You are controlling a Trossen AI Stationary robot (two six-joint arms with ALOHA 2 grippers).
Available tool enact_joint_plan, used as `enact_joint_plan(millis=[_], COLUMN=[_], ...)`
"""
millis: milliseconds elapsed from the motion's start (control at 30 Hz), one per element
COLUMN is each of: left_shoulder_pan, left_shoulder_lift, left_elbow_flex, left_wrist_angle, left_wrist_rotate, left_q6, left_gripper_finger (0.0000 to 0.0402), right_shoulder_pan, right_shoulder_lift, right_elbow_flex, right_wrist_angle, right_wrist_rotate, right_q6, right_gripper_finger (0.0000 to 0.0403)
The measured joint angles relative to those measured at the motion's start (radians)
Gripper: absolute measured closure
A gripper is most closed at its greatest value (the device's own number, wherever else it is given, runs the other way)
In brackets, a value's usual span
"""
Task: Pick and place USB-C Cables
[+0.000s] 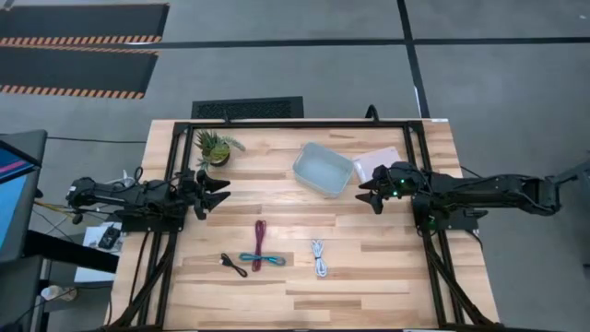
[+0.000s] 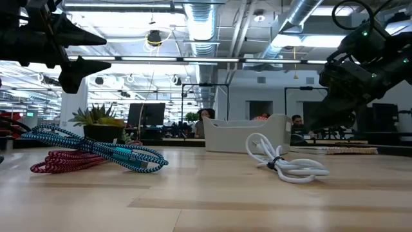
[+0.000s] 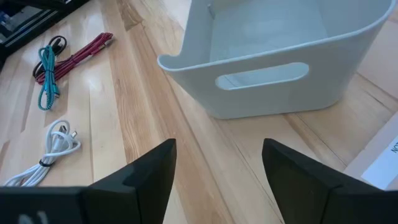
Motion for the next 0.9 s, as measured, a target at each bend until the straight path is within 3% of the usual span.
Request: enact_joint_plan(millis=[567,733,900], left_shoulder_pan=[0.000,0.000,0.000], left_shoulder_lift=[0.000,0.000,0.000], left_elbow_flex=[0.000,0.000,0.000], left_wrist_angle=[0.000,0.000,0.000], left_wrist_rotate=[0.000,0.000,0.000], left_q6=[0.000,0.000,0.000], left_gripper_finger=[0.0153,0.0153,0.0153], right_shoulder_pan=[0.000,0.000,0.000], right_shoulder_lift=[0.000,0.000,0.000], right_elbow_flex=[0.000,0.000,0.000], right_wrist_angle=[0.001,-0.002,-0.001], right_wrist_rotate=[0.000,0.000,-0.001], right_q6=[0.014,0.323,0.443], right_gripper_finger=[0.0138,0.0138,0.0138])
